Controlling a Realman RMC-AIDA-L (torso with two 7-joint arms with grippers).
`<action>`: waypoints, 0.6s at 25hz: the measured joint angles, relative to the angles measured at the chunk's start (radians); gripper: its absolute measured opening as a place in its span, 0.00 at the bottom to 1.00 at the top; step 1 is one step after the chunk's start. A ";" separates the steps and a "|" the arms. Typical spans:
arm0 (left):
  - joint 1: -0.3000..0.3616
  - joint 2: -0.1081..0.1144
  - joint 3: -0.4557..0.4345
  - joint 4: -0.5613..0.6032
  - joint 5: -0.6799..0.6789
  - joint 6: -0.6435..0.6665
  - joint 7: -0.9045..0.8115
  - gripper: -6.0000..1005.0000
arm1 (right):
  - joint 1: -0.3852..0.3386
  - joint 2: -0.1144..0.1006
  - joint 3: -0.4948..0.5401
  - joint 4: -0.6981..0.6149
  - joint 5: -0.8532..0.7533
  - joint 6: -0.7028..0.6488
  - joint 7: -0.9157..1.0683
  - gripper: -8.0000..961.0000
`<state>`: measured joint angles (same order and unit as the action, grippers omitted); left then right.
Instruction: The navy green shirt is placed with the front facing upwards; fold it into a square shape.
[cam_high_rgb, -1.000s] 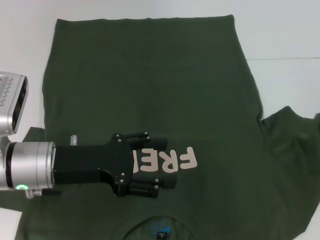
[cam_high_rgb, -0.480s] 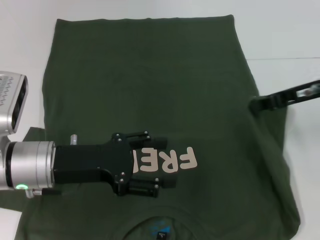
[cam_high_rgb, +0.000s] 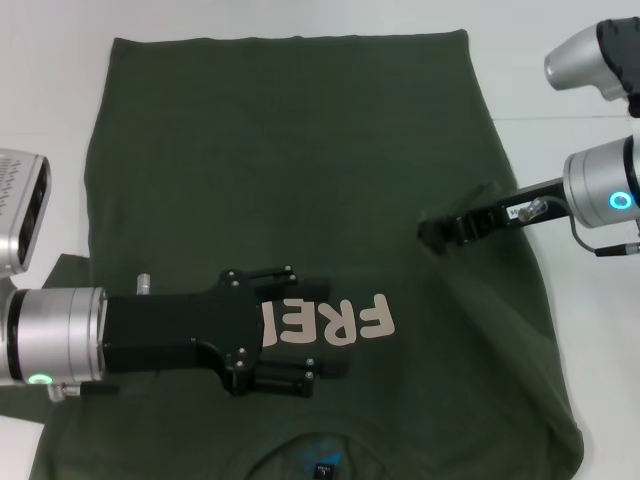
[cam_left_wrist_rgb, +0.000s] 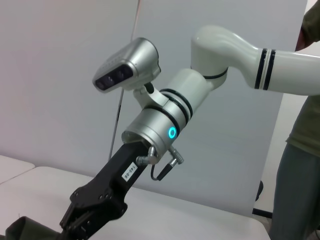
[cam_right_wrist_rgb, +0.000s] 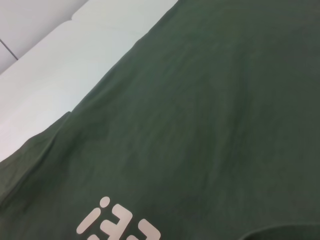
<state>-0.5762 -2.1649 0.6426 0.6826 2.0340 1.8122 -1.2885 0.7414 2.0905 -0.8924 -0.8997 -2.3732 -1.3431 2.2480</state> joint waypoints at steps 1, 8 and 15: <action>0.000 0.000 0.000 0.000 0.000 0.000 0.001 0.87 | 0.002 0.000 -0.003 0.009 0.001 0.005 -0.003 0.01; 0.003 -0.001 0.000 -0.002 0.000 0.000 0.005 0.87 | 0.009 0.004 -0.073 0.047 0.020 0.047 -0.012 0.01; 0.003 -0.001 0.000 -0.002 -0.002 -0.002 0.005 0.87 | 0.011 0.003 -0.110 0.058 0.059 0.063 -0.015 0.01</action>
<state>-0.5737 -2.1660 0.6427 0.6810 2.0324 1.8106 -1.2832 0.7524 2.0931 -1.0024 -0.8420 -2.3137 -1.2798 2.2326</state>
